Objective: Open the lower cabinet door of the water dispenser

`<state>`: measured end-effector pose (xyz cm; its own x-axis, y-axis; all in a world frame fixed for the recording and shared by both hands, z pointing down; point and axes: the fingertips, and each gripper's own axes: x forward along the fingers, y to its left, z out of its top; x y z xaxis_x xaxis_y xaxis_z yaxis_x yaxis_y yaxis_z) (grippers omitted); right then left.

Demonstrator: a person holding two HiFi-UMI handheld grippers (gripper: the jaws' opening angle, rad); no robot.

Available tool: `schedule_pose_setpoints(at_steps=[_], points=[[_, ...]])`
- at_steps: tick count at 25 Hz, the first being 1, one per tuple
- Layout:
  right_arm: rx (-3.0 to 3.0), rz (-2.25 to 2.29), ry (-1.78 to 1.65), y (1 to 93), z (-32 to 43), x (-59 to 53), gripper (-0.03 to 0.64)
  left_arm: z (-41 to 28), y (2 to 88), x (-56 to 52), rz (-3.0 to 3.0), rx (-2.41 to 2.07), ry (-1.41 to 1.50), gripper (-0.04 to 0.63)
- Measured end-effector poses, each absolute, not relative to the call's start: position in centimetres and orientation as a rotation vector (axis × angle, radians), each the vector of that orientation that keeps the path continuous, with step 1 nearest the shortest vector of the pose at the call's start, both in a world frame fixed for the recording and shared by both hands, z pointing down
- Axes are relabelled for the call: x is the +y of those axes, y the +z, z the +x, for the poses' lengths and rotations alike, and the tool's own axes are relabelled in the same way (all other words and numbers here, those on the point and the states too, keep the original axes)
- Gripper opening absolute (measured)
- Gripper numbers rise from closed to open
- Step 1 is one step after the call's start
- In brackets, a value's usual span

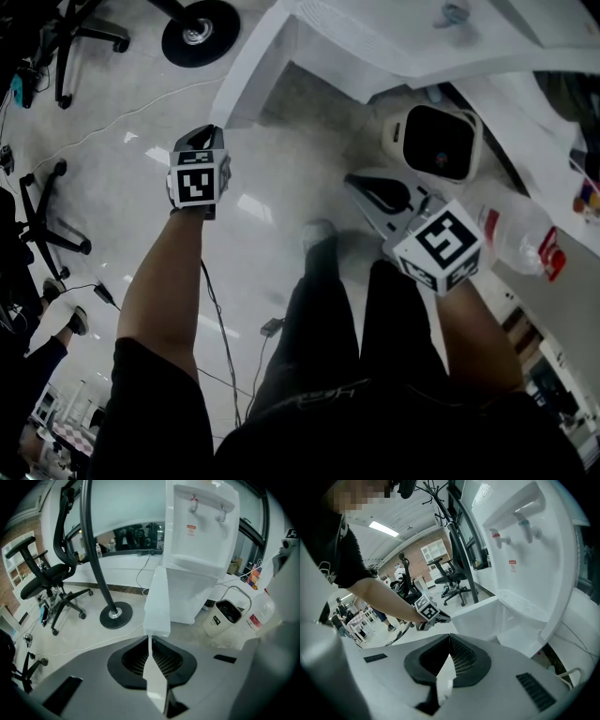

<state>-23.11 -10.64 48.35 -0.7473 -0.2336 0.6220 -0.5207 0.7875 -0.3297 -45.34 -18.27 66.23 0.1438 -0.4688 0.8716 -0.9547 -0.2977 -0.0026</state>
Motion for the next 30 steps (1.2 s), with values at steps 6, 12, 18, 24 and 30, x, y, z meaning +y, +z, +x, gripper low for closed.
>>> schedule_pose_setpoints(at_steps=[6,12,18,24,30], points=[[-2.405,0.547,0.674,48.4,-22.4,-10.2,0.012,-45.9,66.1,-17.2,1.705,-1.418,0.999,0.021],[-2.462,0.566,0.646,45.9,-20.7,-9.7,0.012,-43.3,61.7,-14.2,1.789,-1.442,0.886,0.021],[-2.528,0.551,0.597,41.6,-16.8,-6.6,0.012,-36.1,52.9,-8.9,1.922,-1.438,0.652,0.021],[-2.61,0.544,0.582,35.0,-11.6,-1.5,0.012,-26.3,41.1,-1.0,2.075,-1.348,0.436,0.021],[-2.733,0.531,0.446,25.2,-8.0,4.9,0.012,-18.1,28.0,6.1,2.234,-1.203,0.246,0.021]])
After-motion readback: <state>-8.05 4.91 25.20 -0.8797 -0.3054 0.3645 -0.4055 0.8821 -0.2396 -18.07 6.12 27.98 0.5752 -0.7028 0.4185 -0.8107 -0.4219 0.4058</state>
